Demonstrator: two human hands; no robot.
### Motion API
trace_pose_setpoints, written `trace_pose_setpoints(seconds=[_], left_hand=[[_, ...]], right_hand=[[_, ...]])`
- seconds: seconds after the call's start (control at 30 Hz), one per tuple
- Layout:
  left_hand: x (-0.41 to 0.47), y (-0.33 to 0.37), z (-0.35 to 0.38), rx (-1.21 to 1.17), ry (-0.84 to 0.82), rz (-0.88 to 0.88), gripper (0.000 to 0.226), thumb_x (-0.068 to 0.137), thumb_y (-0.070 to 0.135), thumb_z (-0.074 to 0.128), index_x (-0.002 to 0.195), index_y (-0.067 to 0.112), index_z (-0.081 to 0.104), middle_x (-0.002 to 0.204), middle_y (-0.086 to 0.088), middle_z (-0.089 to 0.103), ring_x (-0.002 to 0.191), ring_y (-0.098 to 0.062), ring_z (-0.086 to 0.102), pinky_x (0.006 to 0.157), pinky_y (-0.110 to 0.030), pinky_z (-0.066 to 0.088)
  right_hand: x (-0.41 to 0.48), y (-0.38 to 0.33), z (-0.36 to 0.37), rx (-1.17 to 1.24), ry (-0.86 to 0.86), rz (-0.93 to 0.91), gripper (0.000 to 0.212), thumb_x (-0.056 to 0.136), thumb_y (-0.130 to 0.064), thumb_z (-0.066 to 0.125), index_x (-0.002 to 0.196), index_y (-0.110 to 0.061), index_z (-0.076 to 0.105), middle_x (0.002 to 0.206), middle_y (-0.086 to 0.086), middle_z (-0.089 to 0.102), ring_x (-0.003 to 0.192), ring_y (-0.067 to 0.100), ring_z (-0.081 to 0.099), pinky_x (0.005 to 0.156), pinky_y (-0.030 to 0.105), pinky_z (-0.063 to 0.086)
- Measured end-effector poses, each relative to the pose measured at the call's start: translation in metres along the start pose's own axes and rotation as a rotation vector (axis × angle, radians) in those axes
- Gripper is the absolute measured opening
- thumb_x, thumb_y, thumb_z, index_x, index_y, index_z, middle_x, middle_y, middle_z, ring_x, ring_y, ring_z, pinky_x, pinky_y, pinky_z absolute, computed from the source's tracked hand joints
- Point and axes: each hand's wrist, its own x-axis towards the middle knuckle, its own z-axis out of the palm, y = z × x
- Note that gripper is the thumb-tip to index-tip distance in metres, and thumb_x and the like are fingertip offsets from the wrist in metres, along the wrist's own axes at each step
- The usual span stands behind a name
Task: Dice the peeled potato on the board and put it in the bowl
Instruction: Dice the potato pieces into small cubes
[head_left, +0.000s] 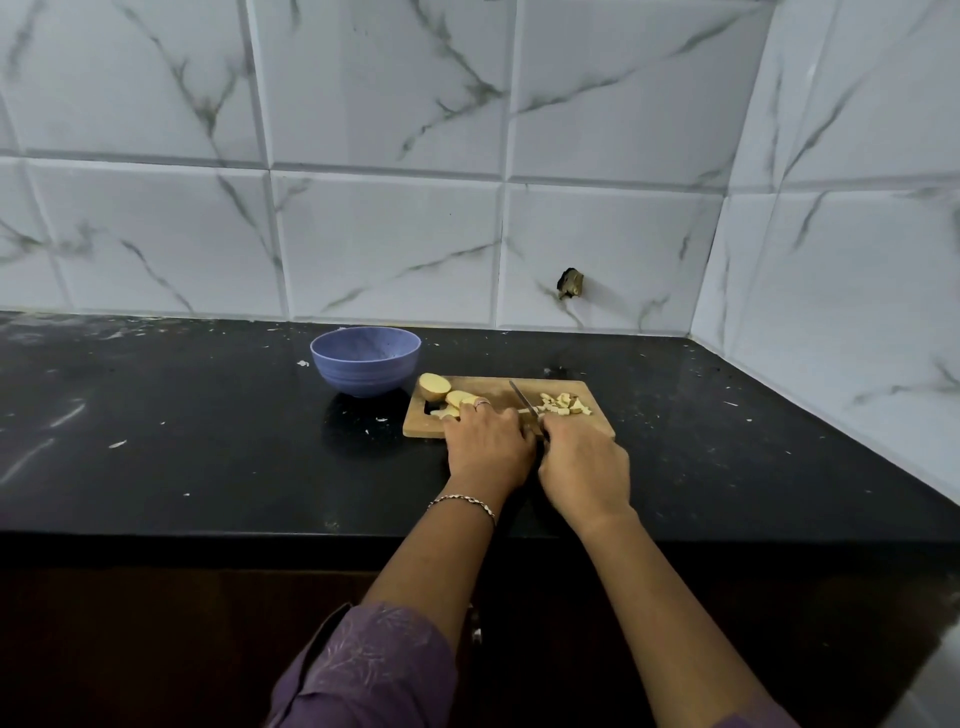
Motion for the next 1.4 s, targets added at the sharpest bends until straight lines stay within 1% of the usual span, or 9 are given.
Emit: trace_pose_setpoints(seconds=[0.17, 0.37, 0.47, 0.53, 0.7, 0.9, 1.1, 1.27, 1.4], left_hand=[[-0.001, 0.000, -0.001, 0.010, 0.003, 0.006, 0.046, 0.102, 0.045, 0.027, 0.124, 0.021, 0.060, 0.128, -0.011, 0.055, 0.120, -0.029, 0.047, 0.098, -0.048, 0.033], [-0.002, -0.002, 0.001, 0.010, 0.003, 0.014, 0.047, 0.101, 0.049, 0.029, 0.127, 0.021, 0.058, 0.130, -0.012, 0.053, 0.122, -0.029, 0.044, 0.097, -0.048, 0.033], [-0.002, -0.005, 0.001, -0.002, -0.069, 0.039, 0.050, 0.102, 0.049, 0.026, 0.143, 0.025, 0.043, 0.146, -0.013, 0.039, 0.133, -0.030, 0.033, 0.103, -0.052, 0.029], [-0.003, -0.007, 0.000, -0.006, -0.127, 0.053, 0.056, 0.102, 0.051, 0.024, 0.152, 0.027, 0.029, 0.156, -0.013, 0.026, 0.142, -0.031, 0.022, 0.110, -0.056, 0.020], [-0.006, -0.008, 0.000, -0.042, -0.131, 0.040, 0.066, 0.101, 0.054, 0.025, 0.157, 0.021, 0.013, 0.161, -0.012, 0.018, 0.146, -0.032, 0.015, 0.114, -0.057, 0.014], [-0.004, -0.007, 0.001, -0.003, -0.121, 0.043, 0.063, 0.100, 0.054, 0.027, 0.154, 0.021, 0.025, 0.155, -0.013, 0.027, 0.141, -0.031, 0.023, 0.111, -0.056, 0.019], [-0.003, -0.006, 0.000, 0.060, -0.072, 0.059, 0.053, 0.099, 0.052, 0.029, 0.137, 0.021, 0.047, 0.142, -0.012, 0.043, 0.131, -0.030, 0.036, 0.106, -0.053, 0.022], [-0.004, -0.005, -0.002, 0.047, -0.059, 0.053, 0.053, 0.099, 0.053, 0.027, 0.135, 0.021, 0.048, 0.140, -0.012, 0.045, 0.129, -0.030, 0.037, 0.107, -0.054, 0.022], [-0.005, -0.005, -0.001, 0.056, -0.074, 0.051, 0.055, 0.098, 0.055, 0.028, 0.138, 0.021, 0.046, 0.144, -0.013, 0.042, 0.132, -0.030, 0.035, 0.108, -0.056, 0.021]], right_hand=[[0.003, -0.004, 0.002, -0.089, 0.006, -0.038, 0.025, 0.098, -0.012, 0.043, 0.111, -0.022, 0.061, 0.097, -0.001, 0.068, 0.086, 0.021, 0.065, 0.063, 0.032, 0.044], [0.002, -0.003, 0.005, 0.000, 0.038, 0.094, 0.024, 0.094, -0.010, 0.047, 0.109, -0.021, 0.062, 0.096, -0.001, 0.067, 0.089, 0.022, 0.064, 0.067, 0.034, 0.047], [0.002, -0.001, 0.000, 0.096, 0.052, 0.148, 0.020, 0.094, -0.015, 0.053, 0.111, -0.022, 0.062, 0.098, 0.000, 0.065, 0.094, 0.025, 0.064, 0.072, 0.036, 0.048], [0.001, 0.000, -0.003, 0.162, 0.041, 0.140, 0.020, 0.096, -0.019, 0.055, 0.113, -0.024, 0.063, 0.098, -0.001, 0.064, 0.096, 0.025, 0.063, 0.074, 0.036, 0.049], [-0.005, -0.002, -0.006, 0.162, 0.032, 0.095, 0.022, 0.097, -0.023, 0.056, 0.116, -0.027, 0.064, 0.102, -0.003, 0.067, 0.097, 0.021, 0.064, 0.075, 0.034, 0.049], [-0.005, -0.004, -0.003, 0.120, 0.008, 0.062, 0.022, 0.097, -0.023, 0.053, 0.116, -0.027, 0.064, 0.102, -0.003, 0.069, 0.095, 0.021, 0.066, 0.075, 0.035, 0.051], [-0.005, -0.004, 0.002, -0.011, 0.037, -0.015, 0.020, 0.097, -0.019, 0.050, 0.110, -0.027, 0.063, 0.095, -0.004, 0.070, 0.085, 0.019, 0.067, 0.062, 0.030, 0.043], [-0.004, -0.006, 0.001, -0.059, 0.042, -0.035, 0.024, 0.100, -0.018, 0.044, 0.113, -0.029, 0.061, 0.101, -0.006, 0.069, 0.087, 0.018, 0.067, 0.061, 0.029, 0.039], [-0.003, -0.004, 0.002, -0.056, 0.037, 0.019, 0.024, 0.098, -0.015, 0.044, 0.110, -0.027, 0.061, 0.100, -0.005, 0.069, 0.087, 0.018, 0.066, 0.063, 0.030, 0.044]])
